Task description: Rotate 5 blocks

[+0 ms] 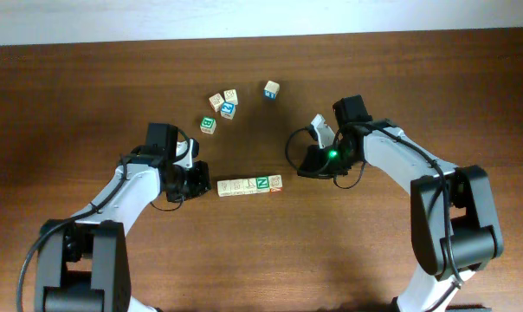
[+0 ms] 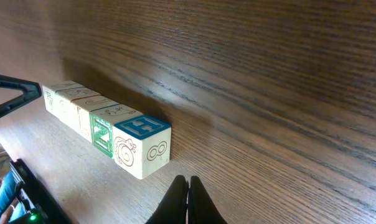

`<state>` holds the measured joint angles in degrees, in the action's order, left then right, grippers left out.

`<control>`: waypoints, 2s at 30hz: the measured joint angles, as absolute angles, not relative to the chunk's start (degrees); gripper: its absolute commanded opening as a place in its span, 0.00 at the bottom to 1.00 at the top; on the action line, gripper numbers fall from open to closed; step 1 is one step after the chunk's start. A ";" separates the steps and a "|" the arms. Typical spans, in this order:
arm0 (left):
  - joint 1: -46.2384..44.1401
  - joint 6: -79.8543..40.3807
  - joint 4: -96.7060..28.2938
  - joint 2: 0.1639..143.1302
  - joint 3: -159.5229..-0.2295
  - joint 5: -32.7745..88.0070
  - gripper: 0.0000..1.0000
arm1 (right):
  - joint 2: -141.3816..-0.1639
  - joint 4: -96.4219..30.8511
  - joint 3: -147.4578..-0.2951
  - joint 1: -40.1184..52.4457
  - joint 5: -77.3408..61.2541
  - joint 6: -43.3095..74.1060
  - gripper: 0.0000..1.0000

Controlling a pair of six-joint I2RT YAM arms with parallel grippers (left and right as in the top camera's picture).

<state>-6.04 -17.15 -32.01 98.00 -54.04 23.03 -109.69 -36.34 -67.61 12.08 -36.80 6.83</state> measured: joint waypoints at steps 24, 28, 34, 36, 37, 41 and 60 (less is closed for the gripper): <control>-8.73 -16.88 -30.59 98.00 -54.04 22.92 0.00 | -109.69 -36.14 -67.61 15.07 -35.86 6.83 0.04; -8.73 -16.84 -30.59 98.00 -54.04 21.50 0.00 | -109.69 -36.18 -67.61 15.07 -35.86 6.81 0.04; -8.73 -16.71 -30.63 98.00 -54.04 20.99 0.00 | -109.69 -36.34 -67.61 15.07 -35.83 6.83 0.04; -8.73 -16.71 -30.87 98.00 -54.04 20.99 0.00 | -109.69 -36.36 -67.61 15.07 -35.83 6.85 0.04; -8.73 -16.71 -30.87 98.00 -54.04 20.99 0.00 | -109.71 -36.36 -67.61 15.07 -35.83 6.85 0.04; -8.73 -16.71 -31.18 98.00 -54.04 20.97 0.00 | -109.71 -36.36 -67.61 15.07 -35.83 6.85 0.04; -8.73 -16.78 -31.42 98.00 -54.04 20.99 0.00 | -111.98 -35.22 -67.59 15.07 -35.86 10.94 0.04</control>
